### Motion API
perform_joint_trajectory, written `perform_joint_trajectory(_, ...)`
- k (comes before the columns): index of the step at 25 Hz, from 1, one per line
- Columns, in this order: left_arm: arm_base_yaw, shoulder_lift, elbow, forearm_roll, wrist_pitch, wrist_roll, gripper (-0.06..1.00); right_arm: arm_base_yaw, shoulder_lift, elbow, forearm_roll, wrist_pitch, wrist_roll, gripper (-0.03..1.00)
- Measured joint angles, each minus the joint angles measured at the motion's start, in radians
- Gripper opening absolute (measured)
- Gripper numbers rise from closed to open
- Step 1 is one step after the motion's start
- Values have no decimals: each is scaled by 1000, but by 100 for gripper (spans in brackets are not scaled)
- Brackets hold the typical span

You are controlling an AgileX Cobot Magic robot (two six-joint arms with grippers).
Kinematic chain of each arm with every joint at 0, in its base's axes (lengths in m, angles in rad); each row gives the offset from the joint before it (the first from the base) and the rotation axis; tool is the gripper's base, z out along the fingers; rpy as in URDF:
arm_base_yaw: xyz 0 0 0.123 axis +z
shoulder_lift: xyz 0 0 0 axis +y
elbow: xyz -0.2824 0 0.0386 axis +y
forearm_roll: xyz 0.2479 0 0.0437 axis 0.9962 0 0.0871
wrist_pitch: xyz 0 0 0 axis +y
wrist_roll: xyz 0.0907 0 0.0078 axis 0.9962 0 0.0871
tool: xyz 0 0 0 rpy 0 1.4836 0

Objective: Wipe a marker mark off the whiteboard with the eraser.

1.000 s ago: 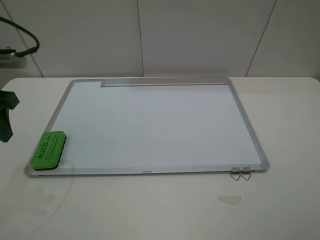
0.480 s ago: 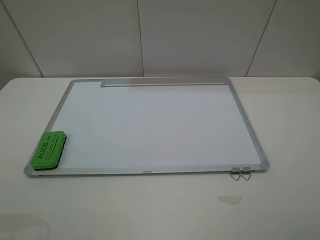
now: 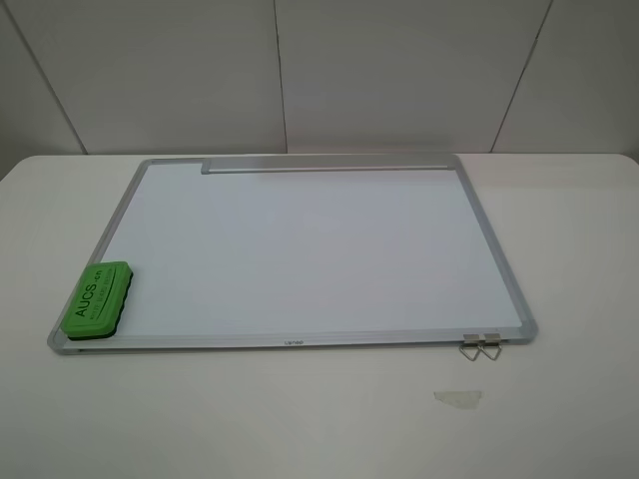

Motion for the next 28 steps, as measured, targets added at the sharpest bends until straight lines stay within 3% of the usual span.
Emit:
perform_joint_trajectory(20, 0, -365, 1, 0, 0, 5, 62, 0, 0, 0, 0, 0, 0, 82)
perform_joint_trajectory(28, 2, -374, 3, 1, 0, 5, 62, 0, 0, 0, 0, 0, 0, 82)
